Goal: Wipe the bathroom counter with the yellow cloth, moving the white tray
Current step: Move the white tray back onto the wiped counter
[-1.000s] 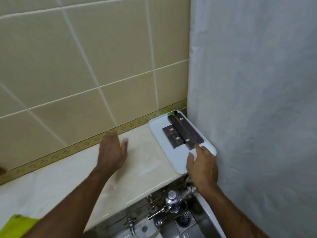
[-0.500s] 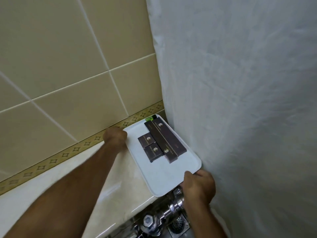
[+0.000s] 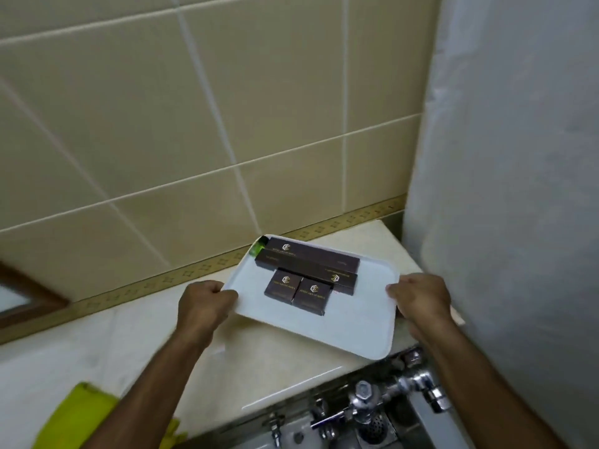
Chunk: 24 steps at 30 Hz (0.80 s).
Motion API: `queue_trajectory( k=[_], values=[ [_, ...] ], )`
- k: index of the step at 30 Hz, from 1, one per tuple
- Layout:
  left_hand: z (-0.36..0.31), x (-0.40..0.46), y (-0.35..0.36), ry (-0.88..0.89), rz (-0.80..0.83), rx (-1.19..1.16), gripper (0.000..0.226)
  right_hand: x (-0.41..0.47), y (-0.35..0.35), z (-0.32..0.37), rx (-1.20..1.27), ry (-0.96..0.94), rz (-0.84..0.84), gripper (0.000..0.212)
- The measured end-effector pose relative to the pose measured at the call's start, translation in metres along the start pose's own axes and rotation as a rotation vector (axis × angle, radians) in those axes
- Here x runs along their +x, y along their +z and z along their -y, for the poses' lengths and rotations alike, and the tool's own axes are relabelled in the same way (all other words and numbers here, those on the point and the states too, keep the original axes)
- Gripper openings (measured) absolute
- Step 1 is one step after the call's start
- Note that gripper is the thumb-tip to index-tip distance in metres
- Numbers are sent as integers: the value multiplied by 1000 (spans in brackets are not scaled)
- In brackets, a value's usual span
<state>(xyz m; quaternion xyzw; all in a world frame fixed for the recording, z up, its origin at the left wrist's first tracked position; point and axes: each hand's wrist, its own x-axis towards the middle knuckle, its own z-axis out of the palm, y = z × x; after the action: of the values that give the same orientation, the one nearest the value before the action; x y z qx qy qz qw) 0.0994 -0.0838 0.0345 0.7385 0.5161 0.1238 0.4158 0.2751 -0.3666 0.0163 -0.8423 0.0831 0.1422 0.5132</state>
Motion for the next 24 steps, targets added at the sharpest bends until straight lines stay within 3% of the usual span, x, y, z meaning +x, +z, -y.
queue_trajectory(
  k=[4,11,16,24],
  values=[
    [52,-4,-60,-64,8,110,10,-12,72,31,-211,-124,130,11],
    [100,10,-107,-117,-47,245,13,-20,166,73,-495,-289,185,12],
    [114,21,-109,-103,-43,462,12,-21,203,79,-632,-313,158,19],
    [126,29,-105,-48,-92,595,23,-20,225,79,-734,-357,95,18]
  ],
)
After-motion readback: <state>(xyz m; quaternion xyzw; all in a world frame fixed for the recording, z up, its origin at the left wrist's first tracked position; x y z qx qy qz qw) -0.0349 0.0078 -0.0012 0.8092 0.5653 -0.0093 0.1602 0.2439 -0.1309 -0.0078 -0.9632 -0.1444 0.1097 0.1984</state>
